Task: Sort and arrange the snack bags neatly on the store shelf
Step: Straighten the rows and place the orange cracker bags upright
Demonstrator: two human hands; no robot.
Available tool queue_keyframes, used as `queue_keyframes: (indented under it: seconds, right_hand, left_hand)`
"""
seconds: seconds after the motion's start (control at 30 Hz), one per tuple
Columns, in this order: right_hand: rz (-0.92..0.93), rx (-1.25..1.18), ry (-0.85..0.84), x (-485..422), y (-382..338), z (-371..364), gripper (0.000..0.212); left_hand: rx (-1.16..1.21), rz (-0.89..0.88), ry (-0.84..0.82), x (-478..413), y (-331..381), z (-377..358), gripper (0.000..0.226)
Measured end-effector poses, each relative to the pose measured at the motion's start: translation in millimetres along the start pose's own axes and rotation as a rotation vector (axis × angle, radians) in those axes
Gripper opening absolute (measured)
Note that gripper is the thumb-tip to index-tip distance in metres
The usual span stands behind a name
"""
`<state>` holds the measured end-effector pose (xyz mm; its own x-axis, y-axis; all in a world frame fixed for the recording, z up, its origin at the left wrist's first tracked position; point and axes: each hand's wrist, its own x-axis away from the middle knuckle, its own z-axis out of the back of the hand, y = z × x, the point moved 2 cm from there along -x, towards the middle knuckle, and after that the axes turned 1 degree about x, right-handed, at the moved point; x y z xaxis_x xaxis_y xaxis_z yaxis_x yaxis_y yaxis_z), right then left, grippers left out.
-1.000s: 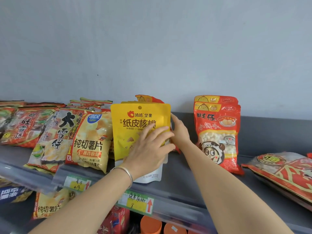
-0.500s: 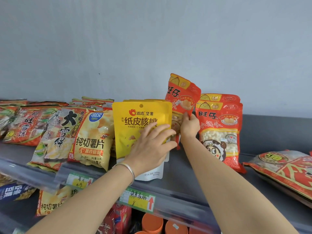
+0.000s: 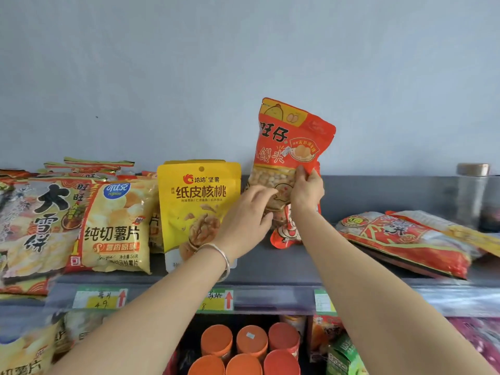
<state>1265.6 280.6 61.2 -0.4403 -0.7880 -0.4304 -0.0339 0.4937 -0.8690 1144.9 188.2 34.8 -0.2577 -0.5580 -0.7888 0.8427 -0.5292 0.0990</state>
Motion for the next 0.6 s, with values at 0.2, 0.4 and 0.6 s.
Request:
queue_keyframes:
  seconds: [0.2, 0.4, 0.6]
  right_hand:
    - [0.002, 0.077, 0.114, 8.4, -4.9, 63.5, 0.021]
    - [-0.068, 0.089, -0.009, 9.2, 0.9, 91.4, 0.022]
    - [-0.150, 0.143, -0.167, -2.1, 5.2, 82.3, 0.032]
  left_hand:
    - [0.292, 0.166, 0.066, -3.7, 21.4, -21.7, 0.069]
    - [0.598, 0.280, -0.153, 8.2, 37.7, -51.7, 0.111]
    - [0.545, 0.386, -0.101, 3.6, 29.8, -78.3, 0.116]
